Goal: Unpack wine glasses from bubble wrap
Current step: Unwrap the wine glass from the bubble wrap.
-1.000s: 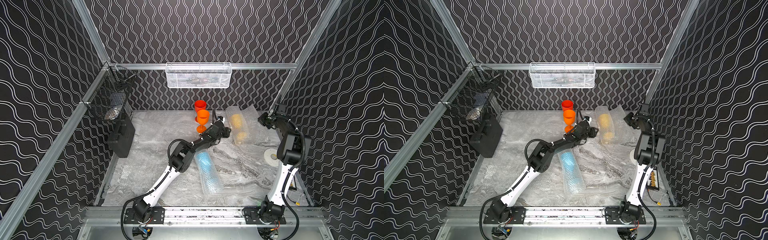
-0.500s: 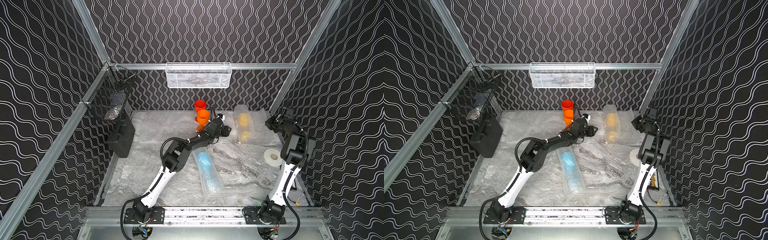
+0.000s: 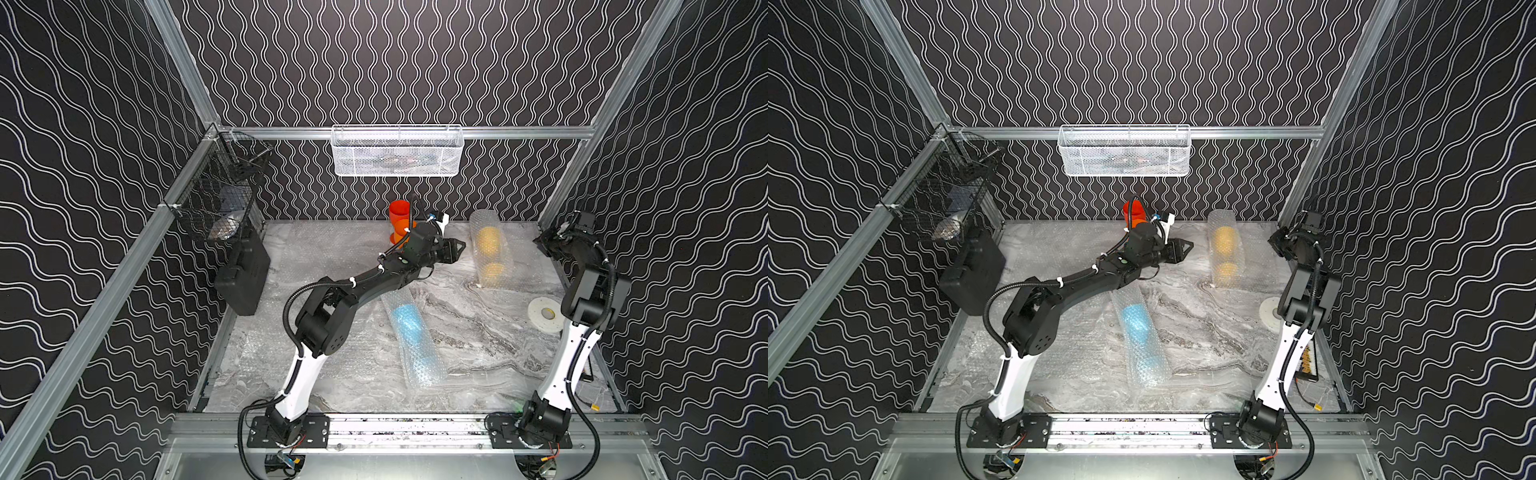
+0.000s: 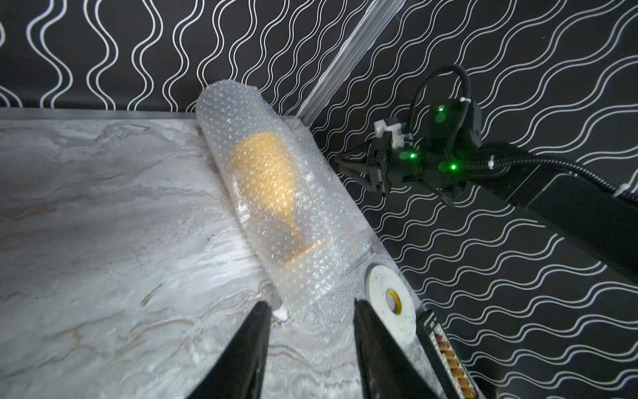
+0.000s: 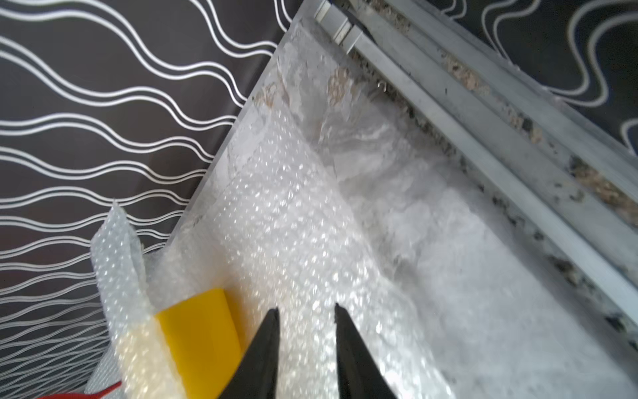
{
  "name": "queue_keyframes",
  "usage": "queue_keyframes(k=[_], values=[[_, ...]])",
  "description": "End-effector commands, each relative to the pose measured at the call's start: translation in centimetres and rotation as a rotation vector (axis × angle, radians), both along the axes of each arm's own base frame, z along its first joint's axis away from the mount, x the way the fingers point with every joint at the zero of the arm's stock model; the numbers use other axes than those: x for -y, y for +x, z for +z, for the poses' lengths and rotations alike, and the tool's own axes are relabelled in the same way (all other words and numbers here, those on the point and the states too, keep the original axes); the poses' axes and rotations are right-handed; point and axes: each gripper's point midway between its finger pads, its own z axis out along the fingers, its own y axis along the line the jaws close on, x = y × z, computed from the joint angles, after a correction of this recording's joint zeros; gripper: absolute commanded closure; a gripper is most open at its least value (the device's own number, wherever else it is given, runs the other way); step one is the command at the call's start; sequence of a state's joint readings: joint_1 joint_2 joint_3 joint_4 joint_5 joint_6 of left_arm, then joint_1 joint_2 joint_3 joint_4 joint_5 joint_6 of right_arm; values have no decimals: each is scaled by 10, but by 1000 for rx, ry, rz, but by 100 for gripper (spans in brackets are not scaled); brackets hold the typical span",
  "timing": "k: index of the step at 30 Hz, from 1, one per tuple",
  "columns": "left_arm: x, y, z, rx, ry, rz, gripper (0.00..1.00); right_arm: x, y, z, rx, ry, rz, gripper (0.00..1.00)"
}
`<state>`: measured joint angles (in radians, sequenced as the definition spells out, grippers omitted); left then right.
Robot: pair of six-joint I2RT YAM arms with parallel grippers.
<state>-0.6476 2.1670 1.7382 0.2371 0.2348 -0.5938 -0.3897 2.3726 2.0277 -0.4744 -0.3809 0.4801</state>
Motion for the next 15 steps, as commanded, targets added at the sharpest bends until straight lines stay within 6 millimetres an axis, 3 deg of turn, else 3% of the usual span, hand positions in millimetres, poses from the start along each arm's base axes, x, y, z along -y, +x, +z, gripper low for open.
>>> queue_keyframes(k=[1, 8, 12, 15], values=[[-7, -7, 10, 39, 25, -11, 55, -14, -8, 20, 21, 9, 37, 64], [-30, -21, -4, 4, 45, -8, 55, -65, -16, 11, 41, 204, 141, 57], [-44, -30, -6, -5, 46, 1, 55, -90, -16, 1, 13, 208, 188, 56], [-55, -33, -7, -8, 50, 13, 55, -106, -15, 4, 22, 218, 218, 56]])
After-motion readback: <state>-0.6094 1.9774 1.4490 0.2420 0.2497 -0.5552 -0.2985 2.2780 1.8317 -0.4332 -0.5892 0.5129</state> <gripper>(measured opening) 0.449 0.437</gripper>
